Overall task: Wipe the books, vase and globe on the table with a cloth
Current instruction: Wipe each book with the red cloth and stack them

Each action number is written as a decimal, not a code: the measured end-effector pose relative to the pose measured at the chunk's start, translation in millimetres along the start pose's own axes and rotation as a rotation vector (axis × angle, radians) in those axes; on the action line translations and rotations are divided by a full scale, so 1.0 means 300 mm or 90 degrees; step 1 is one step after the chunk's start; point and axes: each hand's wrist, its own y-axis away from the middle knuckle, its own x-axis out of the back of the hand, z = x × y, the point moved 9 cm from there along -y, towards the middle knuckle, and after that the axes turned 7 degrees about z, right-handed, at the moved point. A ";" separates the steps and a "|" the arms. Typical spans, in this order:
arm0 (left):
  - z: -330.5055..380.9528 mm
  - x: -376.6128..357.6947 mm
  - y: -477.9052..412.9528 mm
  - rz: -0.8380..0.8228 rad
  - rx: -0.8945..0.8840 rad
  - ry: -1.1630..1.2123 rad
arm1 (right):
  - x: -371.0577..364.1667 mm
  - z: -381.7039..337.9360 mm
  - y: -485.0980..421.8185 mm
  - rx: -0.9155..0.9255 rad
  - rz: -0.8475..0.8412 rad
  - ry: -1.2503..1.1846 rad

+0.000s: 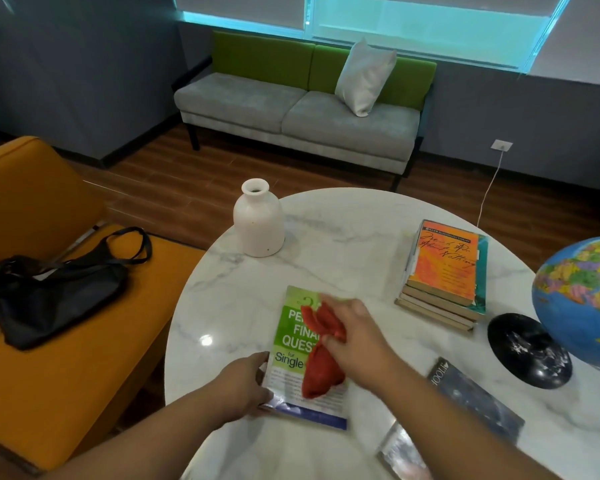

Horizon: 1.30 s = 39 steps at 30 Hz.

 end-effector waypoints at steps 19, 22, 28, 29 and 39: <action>0.022 0.135 -0.117 0.003 -0.103 -0.080 | -0.330 -0.043 0.146 0.250 -0.239 0.358; 0.009 0.132 -0.142 -0.030 -0.093 -0.060 | -0.306 -0.005 0.071 0.263 -0.249 0.294; -0.044 0.146 -0.185 -0.060 -0.063 0.029 | -0.171 0.128 -0.102 0.022 -0.051 0.360; -0.053 0.149 -0.193 -0.067 -0.054 0.043 | -0.221 0.078 -0.074 0.074 -0.077 0.350; -0.077 0.131 -0.207 -0.155 -0.011 0.156 | -0.196 0.113 -0.174 0.045 -0.089 0.341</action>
